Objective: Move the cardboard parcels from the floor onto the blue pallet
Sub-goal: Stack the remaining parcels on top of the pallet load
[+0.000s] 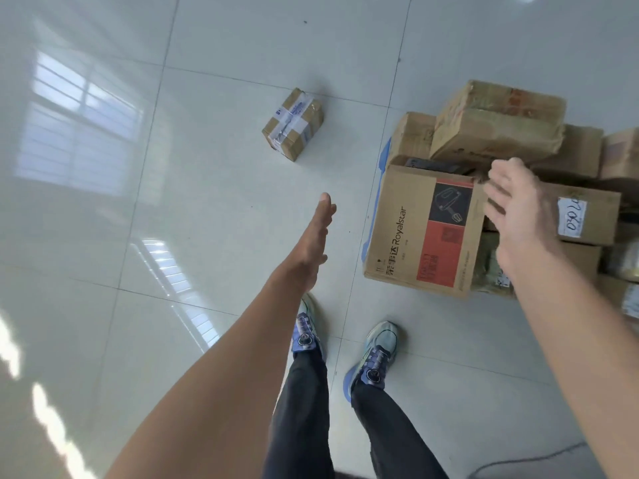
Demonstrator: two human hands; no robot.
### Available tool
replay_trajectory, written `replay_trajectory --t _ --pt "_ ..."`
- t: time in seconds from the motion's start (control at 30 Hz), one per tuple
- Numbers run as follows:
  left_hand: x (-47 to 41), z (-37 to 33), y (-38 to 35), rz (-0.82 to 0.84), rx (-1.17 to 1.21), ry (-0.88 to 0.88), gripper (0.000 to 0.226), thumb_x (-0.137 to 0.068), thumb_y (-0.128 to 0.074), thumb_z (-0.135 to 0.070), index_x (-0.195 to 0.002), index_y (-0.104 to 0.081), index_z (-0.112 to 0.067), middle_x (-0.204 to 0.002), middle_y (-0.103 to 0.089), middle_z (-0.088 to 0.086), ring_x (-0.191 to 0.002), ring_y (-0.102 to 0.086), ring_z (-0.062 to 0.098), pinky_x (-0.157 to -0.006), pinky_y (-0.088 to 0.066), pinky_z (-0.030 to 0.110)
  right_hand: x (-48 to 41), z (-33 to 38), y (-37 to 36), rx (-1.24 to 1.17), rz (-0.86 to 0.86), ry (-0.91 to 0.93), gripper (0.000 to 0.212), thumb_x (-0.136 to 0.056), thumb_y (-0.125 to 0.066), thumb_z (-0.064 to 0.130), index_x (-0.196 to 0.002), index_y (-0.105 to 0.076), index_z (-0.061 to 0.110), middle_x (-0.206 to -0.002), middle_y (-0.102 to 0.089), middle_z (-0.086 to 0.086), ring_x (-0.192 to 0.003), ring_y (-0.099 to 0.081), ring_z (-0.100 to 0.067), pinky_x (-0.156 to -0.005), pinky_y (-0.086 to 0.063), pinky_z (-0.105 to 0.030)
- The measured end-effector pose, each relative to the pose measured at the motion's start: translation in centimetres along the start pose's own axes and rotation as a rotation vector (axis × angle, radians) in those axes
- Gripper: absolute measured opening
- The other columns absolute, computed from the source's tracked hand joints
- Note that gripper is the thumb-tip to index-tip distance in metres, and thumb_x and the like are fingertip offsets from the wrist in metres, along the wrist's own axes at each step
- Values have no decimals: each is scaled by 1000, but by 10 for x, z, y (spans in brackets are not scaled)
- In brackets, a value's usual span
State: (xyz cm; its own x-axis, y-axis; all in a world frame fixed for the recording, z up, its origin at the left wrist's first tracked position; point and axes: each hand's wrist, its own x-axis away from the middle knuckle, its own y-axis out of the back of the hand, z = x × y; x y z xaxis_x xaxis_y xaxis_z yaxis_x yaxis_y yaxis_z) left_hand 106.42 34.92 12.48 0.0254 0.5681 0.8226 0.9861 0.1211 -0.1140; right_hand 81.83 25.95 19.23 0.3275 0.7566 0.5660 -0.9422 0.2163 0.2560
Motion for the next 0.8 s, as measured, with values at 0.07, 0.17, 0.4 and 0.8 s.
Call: replay_trajectory --t 0.07,0.17,0.4,0.8 --pt "-3 -13 6 -19 -12 -4 81 -95 -21 -82 -161 -30 -36 -171 -19 -9 -159 -13 17 -122 -18 57 -2 14 -18 9 47 12 35 -99 -53 42 -125 -66 23 -129 -65 7 -122 -62 -8 -103 -48 -26" --pt "-17 -33 16 -37 -11 -11 82 -95 -21 -82 -161 -31 -35 -171 -21 -7 -158 -16 18 -122 -20 57 -10 30 -54 31 132 19 22 -100 -52 43 -109 -67 30 -120 -65 12 -118 -62 -5 -105 -47 -29" --pt "-81 -76 55 -37 11 11 80 -97 -24 -79 -161 -32 -33 -171 -23 -5 -157 -20 17 -123 -21 58 -57 41 -169 130 339 -10 76 -89 -50 53 -138 -47 -5 -146 -54 -20 -131 -57 -31 -118 -36 -54" --pt "-238 -106 169 -115 111 188 73 -101 -27 -72 -164 -19 -35 -172 -18 -3 -157 -19 18 -123 -21 57 -200 -22 -341 327 284 -242 51 -103 -48 48 -113 -64 0 -119 -67 -14 -113 -62 -26 -106 -43 -44"
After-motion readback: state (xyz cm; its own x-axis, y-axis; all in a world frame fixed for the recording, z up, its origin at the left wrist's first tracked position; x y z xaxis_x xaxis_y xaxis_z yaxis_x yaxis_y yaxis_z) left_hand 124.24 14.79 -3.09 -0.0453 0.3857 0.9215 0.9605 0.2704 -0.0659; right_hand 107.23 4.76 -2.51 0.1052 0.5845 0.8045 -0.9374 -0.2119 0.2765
